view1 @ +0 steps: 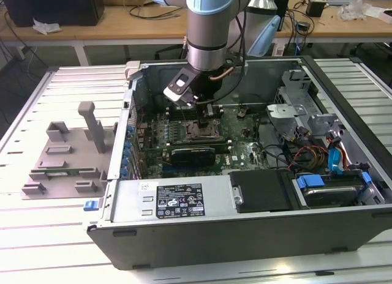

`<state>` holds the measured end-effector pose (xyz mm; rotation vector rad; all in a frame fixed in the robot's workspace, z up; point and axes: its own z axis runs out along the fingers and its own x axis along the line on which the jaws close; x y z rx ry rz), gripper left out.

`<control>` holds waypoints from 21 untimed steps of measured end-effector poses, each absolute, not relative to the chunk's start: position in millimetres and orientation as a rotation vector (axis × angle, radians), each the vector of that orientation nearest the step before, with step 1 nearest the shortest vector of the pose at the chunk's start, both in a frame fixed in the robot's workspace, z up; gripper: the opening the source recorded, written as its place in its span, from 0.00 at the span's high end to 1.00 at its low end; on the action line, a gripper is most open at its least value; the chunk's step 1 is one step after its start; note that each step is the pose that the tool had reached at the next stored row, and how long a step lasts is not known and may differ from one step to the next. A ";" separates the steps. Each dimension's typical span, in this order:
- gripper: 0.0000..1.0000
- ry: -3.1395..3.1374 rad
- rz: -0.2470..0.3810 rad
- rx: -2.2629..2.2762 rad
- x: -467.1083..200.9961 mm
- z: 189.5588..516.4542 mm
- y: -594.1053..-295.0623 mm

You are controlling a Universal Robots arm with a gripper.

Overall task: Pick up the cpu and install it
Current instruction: 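Close the cpu cover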

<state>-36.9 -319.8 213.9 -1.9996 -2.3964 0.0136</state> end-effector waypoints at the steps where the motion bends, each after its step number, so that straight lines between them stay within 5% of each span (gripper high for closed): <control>1: 0.89 -2.398 0.014 -1.998 -36.9 213.9 -319.8; 21: 0.89 -2.938 0.024 -1.066 -36.9 212.1 -319.8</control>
